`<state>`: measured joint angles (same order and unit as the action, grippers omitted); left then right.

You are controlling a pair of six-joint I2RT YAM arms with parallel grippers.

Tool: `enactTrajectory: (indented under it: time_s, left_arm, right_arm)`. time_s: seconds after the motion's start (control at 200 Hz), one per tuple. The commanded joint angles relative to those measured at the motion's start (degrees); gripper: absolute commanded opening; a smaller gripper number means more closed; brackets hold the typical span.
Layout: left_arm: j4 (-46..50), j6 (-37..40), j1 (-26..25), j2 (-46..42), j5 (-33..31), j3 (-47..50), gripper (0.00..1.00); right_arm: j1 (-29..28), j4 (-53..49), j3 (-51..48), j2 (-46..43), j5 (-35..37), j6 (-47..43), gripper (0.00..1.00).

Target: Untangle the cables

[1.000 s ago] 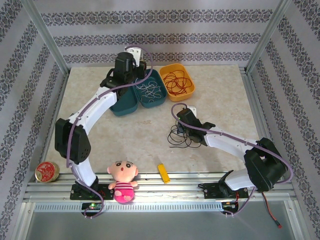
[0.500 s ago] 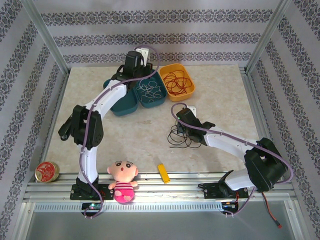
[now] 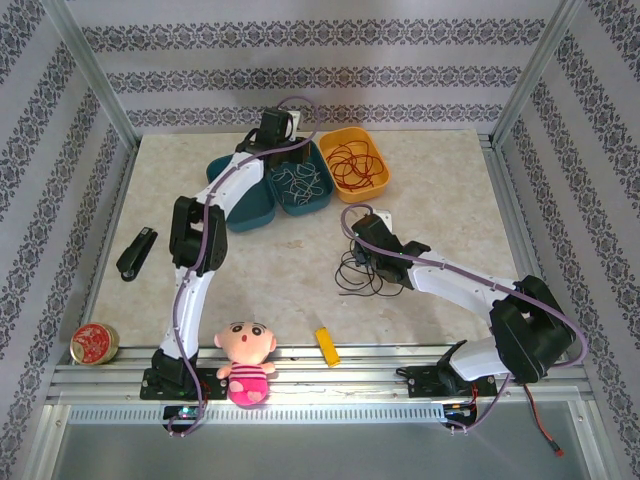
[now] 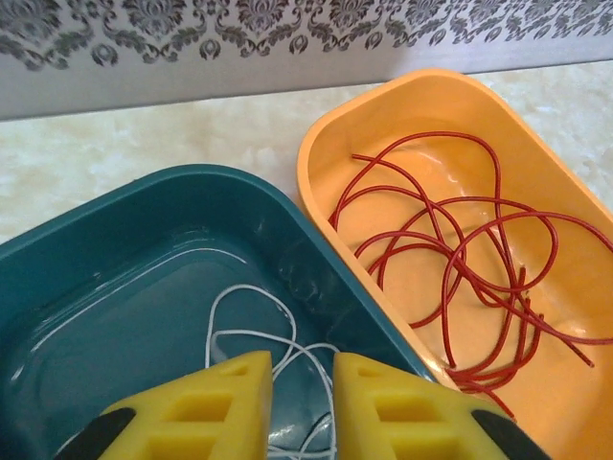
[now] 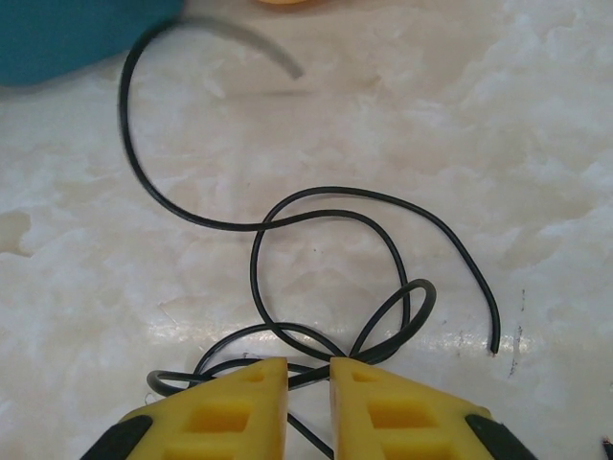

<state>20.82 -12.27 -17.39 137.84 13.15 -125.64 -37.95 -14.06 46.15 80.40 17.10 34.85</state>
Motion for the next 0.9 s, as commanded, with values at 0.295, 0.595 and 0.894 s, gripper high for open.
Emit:
enactTrajectory:
  time_s: [0.295,0.595,0.894]
  left_arm:
    - [7.6,-3.3,0.6,-1.1,5.8,-5.1,0.51]
    - [-4.9,-9.1,-0.1,-22.5,7.7,23.2,0.66]
    - [-20.4,-17.3,-8.9,-41.0,-4.8,56.2,0.77]
  right_arm:
    - [-0.8,-4.2,2.5,-2.6,2.4,1.0,0.26]
    - [0.8,-6.3,1.1,-8.9,1.6,3.9,0.36]
    - [3.7,-10.7,1.5,-9.9,-1.0,12.5,0.65]
